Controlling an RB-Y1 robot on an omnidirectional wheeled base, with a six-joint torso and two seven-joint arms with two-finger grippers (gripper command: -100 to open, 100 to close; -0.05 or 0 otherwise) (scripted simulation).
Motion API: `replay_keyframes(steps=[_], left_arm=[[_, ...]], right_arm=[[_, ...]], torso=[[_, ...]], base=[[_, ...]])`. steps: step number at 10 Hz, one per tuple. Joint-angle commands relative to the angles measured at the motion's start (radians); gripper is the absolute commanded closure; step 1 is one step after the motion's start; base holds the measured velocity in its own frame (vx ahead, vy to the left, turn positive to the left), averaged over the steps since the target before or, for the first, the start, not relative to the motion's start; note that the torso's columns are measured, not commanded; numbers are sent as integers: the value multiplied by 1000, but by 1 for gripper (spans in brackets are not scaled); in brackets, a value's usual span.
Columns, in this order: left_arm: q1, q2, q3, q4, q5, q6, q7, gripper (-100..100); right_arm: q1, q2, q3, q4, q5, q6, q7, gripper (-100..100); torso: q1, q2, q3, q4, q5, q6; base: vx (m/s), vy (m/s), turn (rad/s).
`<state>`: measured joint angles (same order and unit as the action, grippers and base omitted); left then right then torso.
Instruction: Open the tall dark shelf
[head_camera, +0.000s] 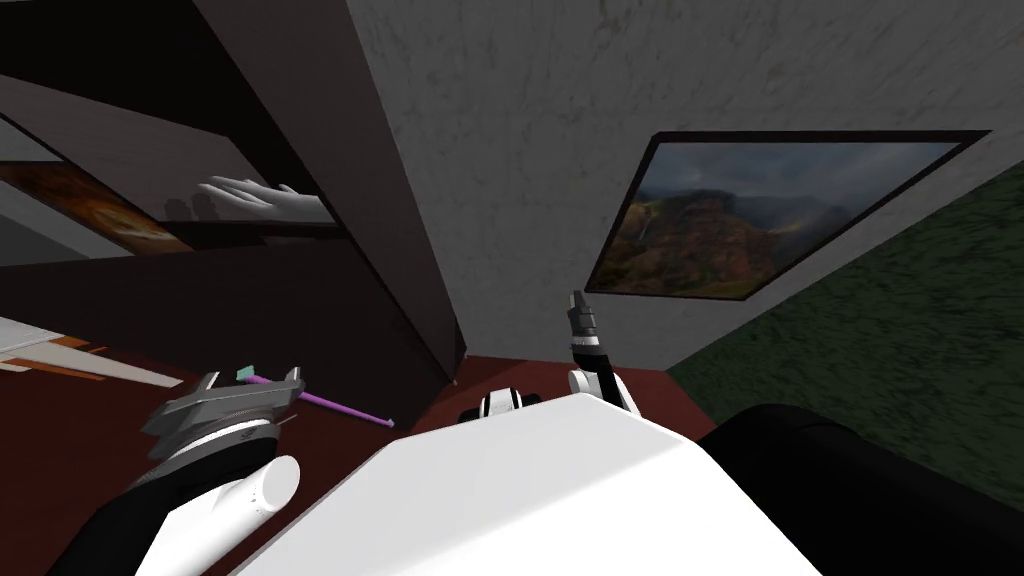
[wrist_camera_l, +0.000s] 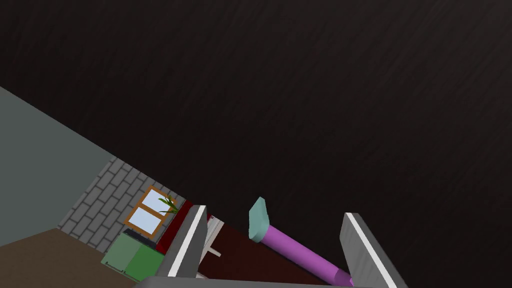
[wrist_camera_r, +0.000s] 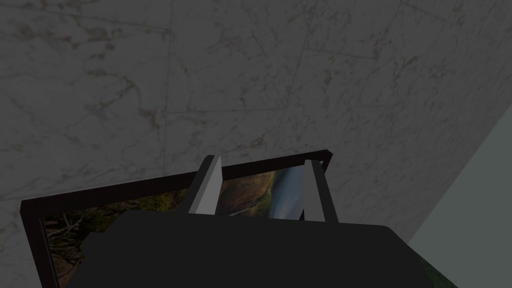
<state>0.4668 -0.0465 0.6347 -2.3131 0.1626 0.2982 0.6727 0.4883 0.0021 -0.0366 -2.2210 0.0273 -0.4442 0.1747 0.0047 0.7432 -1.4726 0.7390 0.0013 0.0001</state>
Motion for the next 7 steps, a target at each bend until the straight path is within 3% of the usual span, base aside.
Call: replay_keyframes(steps=[1, 3, 7], left_arm=[[23, 1, 16, -73, 6, 60, 22, -100], [44, 0, 27, -122, 12, 95, 39, -100], [87, 0, 50, -220, 24, 165, 72, -100]], right_arm=[[0, 0, 0, 0, 0, 0, 0, 0], [0, 0, 0, 0, 0, 0, 0, 0], [0, 0, 0, 0, 0, 0, 0, 0]], torso=[[9, -1, 0, 0, 3, 0], [11, -7, -6, 1, 0, -4], [-7, -5, -3, -1, -2, 0]], base=[[7, 71, -52], [6, 31, -37], [30, 38, -19]])
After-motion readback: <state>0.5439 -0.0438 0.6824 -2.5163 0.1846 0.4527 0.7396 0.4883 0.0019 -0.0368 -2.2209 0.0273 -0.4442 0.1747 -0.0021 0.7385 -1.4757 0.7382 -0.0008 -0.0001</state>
